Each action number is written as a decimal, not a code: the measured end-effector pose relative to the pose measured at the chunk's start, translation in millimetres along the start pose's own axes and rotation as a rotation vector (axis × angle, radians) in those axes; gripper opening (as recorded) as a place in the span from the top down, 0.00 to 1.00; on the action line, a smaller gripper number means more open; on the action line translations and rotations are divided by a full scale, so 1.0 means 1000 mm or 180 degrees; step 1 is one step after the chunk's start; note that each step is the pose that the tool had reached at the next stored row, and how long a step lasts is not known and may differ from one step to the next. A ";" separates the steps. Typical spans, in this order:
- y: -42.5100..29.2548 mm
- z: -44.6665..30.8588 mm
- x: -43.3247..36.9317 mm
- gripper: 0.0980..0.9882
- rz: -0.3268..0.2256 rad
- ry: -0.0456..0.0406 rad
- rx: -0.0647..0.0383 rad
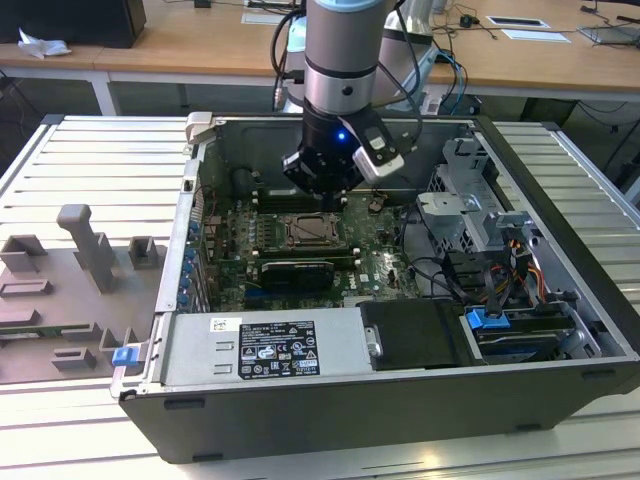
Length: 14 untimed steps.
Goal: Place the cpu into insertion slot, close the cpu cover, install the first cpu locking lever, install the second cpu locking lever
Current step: 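Install the second cpu locking lever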
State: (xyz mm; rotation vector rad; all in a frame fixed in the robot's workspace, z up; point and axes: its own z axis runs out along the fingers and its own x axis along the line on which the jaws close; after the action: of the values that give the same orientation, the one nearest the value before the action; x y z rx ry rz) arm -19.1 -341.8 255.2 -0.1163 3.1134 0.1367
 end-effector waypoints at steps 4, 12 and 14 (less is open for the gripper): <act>-0.0021 -0.0002 0.0001 0.99 0.0000 0.0000 0.0000; -0.0074 -0.0007 0.0005 0.99 0.0000 0.0000 0.0000; -0.0086 -0.0008 0.0006 0.99 0.0000 0.0000 0.0000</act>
State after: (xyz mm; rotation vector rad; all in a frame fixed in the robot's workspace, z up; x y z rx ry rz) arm -19.1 -350.5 255.2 -0.1162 3.1134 0.1367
